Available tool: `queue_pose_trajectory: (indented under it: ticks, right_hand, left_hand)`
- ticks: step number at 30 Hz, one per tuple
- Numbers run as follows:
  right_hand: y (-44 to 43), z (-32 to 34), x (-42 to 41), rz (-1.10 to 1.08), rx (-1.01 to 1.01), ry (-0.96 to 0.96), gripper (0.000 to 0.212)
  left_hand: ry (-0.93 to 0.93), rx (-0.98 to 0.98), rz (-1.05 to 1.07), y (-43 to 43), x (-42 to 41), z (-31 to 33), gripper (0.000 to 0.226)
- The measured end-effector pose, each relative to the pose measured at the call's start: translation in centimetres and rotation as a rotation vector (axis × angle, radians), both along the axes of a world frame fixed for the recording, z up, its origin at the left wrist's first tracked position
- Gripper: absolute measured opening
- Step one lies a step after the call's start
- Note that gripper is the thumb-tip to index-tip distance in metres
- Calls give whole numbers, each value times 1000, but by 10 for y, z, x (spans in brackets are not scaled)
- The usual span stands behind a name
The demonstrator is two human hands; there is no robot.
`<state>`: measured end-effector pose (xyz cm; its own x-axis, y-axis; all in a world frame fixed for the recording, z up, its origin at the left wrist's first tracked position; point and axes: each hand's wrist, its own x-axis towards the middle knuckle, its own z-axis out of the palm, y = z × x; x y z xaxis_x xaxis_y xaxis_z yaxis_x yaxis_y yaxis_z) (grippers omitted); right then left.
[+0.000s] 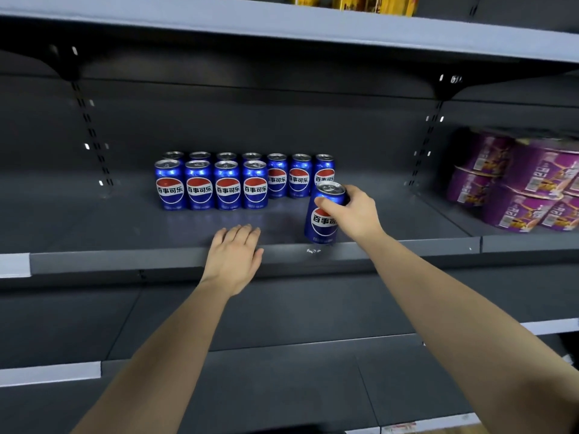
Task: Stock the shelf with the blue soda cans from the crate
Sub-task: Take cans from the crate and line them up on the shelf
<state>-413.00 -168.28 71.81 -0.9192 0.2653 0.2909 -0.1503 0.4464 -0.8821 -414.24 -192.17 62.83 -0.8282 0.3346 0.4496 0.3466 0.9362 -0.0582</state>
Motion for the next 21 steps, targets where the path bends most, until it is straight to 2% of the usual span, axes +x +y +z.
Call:
queue_pose_trajectory:
  ticks: [4, 9, 15, 21]
  right_hand:
    - [-2, -4, -20, -17, -6, -7, 40]
    - [-9, -15, -39, -13, -7, -28, 45]
    - [-14, -19, -56, 15, -11, -24, 37]
    - [-16, -21, -78, -14, 1, -35, 68]
  left_hand:
    - [-27, 19, 15, -3, -14, -2, 49]
    - [-27, 71, 36, -8, -28, 2, 75]
    - [-46, 48, 63, -13, -46, 5, 78]
    - [-28, 55, 65, -12, -47, -1, 70]
